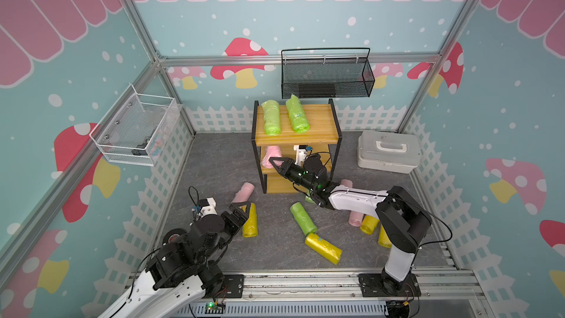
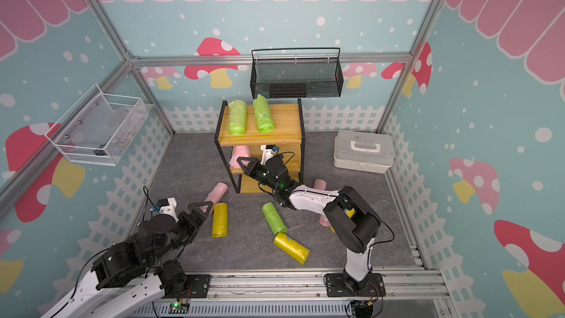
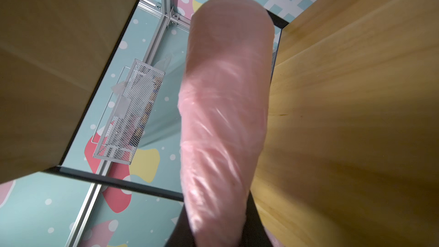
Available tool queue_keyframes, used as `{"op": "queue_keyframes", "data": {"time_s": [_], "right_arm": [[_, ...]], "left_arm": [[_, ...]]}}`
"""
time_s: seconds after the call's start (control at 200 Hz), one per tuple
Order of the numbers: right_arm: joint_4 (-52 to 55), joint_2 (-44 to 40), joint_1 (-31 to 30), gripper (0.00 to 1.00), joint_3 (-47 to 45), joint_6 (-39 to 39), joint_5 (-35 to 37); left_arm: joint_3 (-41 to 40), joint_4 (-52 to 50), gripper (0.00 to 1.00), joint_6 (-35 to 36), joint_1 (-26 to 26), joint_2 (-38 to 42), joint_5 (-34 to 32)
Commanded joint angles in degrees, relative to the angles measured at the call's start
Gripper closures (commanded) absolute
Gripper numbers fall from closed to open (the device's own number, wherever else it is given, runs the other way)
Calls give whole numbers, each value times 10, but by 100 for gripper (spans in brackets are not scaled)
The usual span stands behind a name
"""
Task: Sort the rolls of trash bags by color and place them on the shelf
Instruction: Place the roll of trash bags on the shelf.
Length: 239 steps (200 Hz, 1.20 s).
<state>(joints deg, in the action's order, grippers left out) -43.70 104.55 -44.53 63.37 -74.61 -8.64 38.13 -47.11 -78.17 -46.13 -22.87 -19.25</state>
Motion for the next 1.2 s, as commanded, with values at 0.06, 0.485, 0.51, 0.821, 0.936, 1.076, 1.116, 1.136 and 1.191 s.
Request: {"op": "queue_keyframes", "data": {"time_s": [0.06, 0.485, 0.51, 0.821, 0.936, 1.076, 1.116, 1.136, 1.191], "right_arm": [[-18, 10, 10, 89, 36, -15, -12], [178, -10, 16, 52, 88, 47, -26], [188, -13, 16, 52, 89, 51, -25], [317, -54, 15, 38, 95, 108, -9], [381, -72, 15, 29, 107, 144, -10], [407, -100, 15, 25, 85, 173, -3], [411, -107, 16, 25, 78, 177, -3], [414, -111, 15, 25, 76, 179, -4], [422, -121, 15, 25, 68, 186, -7]], "left_arm": [[-1, -13, 3, 18, 3, -6, 6], [-5, -13, 3, 19, 3, -15, 25], [-7, -13, 3, 18, 3, -14, 26], [-29, -17, 3, 13, 3, -10, 34], [-36, -22, 2, 12, 3, -11, 33], [-37, -34, 2, 21, 7, -17, 26], [-36, -38, 1, 28, 10, -21, 25], [-35, -41, 1, 32, 12, -24, 25], [-33, -45, 1, 43, 21, -32, 32]]}}
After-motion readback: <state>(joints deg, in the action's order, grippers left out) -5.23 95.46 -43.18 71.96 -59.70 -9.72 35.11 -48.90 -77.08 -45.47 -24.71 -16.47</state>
